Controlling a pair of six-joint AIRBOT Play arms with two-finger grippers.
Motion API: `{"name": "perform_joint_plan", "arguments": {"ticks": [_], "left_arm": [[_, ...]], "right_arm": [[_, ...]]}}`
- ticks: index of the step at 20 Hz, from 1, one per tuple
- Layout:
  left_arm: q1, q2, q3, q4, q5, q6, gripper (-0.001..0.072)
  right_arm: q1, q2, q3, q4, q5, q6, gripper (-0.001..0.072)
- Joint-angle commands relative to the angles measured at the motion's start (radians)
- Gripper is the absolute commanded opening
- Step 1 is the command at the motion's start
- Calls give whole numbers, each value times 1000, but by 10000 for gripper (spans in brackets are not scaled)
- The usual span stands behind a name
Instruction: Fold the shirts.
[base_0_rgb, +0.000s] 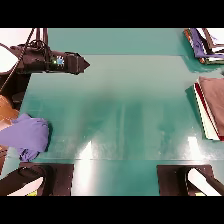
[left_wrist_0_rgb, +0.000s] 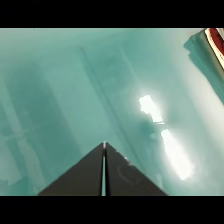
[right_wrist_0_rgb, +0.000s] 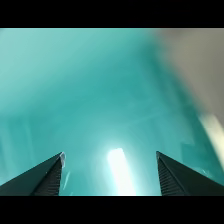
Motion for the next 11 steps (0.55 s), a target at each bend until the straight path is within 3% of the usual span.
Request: {"name": "perform_joint_plan", "arguments": {"ticks": [1,4,11], "left_arm": [[0,0,0,-5,18,1,27],[0,0,0,-5,23,0,27],[0,0,0,-6,23,0,27]], "right_arm": [[295,-109,118,5,2,-38,448],[447,-195,195,5,24,-95,22],[539,-259,249,6,24,-99,17]]}}
